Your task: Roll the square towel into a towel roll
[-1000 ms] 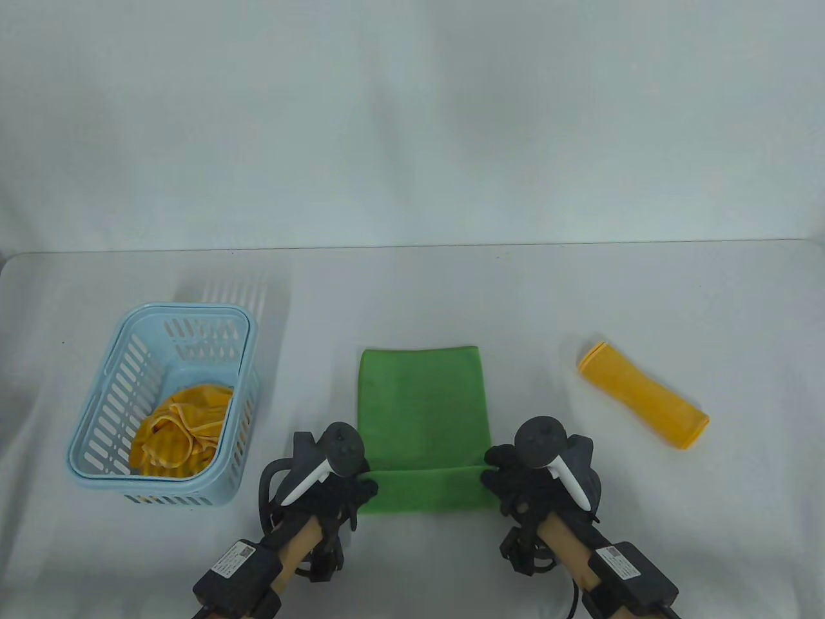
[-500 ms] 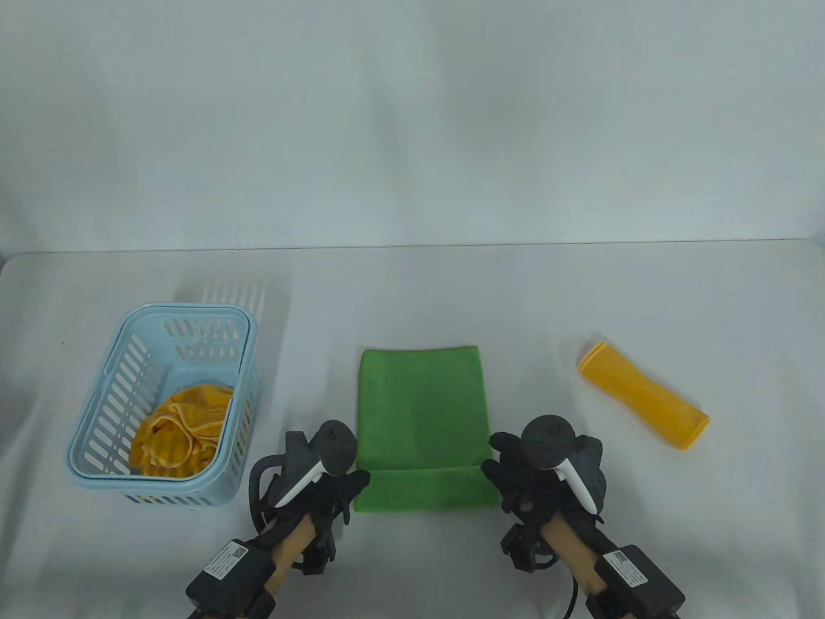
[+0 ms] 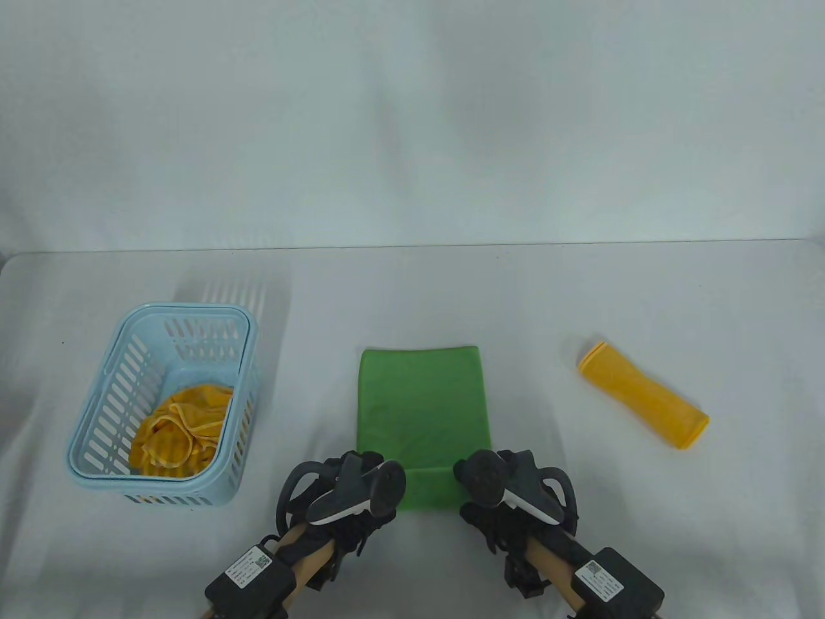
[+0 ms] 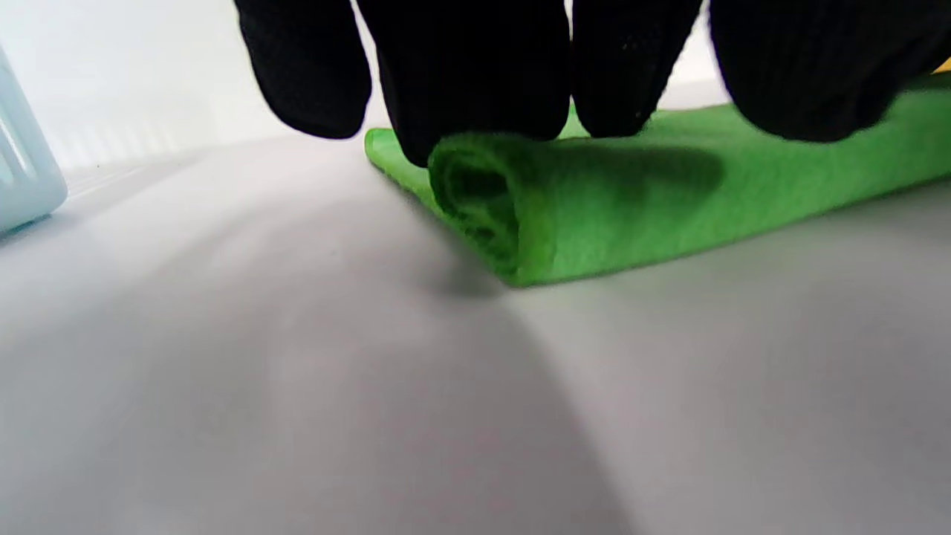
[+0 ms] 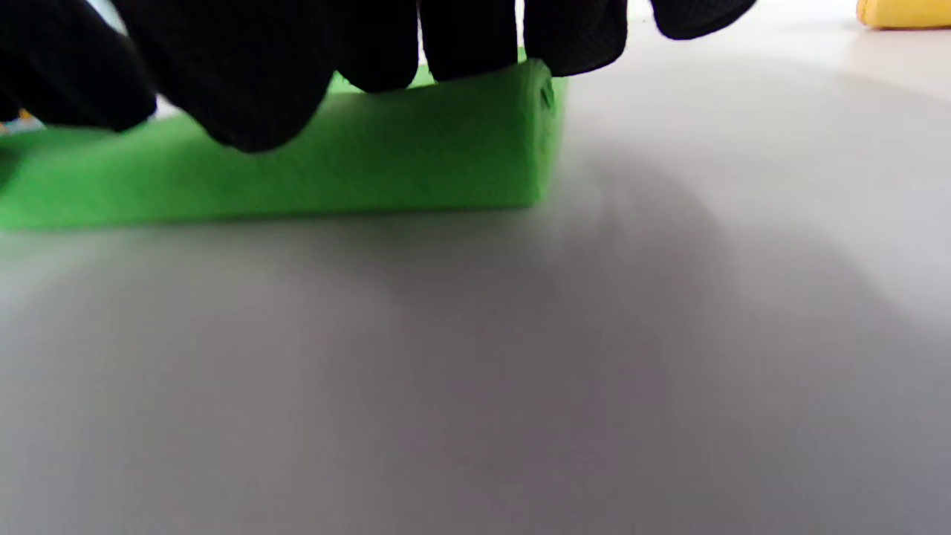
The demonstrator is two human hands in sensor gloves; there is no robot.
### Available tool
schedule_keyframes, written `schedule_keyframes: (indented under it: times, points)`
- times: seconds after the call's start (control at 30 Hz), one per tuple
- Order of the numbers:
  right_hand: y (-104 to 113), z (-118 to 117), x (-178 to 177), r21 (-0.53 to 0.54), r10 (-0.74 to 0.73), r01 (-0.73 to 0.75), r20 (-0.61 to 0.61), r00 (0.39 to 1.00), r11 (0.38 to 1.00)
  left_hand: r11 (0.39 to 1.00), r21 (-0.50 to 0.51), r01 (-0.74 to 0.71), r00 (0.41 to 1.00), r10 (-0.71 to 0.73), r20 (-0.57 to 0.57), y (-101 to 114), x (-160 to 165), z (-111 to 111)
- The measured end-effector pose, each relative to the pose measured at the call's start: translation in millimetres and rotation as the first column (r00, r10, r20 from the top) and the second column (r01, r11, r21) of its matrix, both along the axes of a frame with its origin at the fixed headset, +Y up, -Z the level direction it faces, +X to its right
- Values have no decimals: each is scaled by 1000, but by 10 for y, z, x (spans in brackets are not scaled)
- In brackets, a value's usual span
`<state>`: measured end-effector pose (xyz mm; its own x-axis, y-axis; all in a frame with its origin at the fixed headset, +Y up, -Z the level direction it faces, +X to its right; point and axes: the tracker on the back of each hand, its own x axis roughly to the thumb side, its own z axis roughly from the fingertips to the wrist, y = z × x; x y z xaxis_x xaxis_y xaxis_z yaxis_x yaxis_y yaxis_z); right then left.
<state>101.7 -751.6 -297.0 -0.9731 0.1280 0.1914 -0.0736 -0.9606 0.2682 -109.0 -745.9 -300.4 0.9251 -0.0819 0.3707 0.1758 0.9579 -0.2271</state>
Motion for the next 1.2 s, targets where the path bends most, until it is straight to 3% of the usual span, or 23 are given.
schedule_keyframes:
  times: [0.4,0.93,1.1,1.2]
  points:
    - [-132,-22,-30,87,65,-65,9,998,994,998,-50,49,999,-50,-13,-163,-27,-31]
    - [-39,-168,187,-2,-192,193,120,974,981,1000,-10,-25,999,24,-34,-39,-68,-60]
    - [-1,-178,249,-17,-248,253,144,958,967,995,-59,-80,996,77,-55,22,-124,-72]
    - [11,-174,297,-48,-307,320,187,933,946,973,-130,-189,979,176,-103,51,-212,-96]
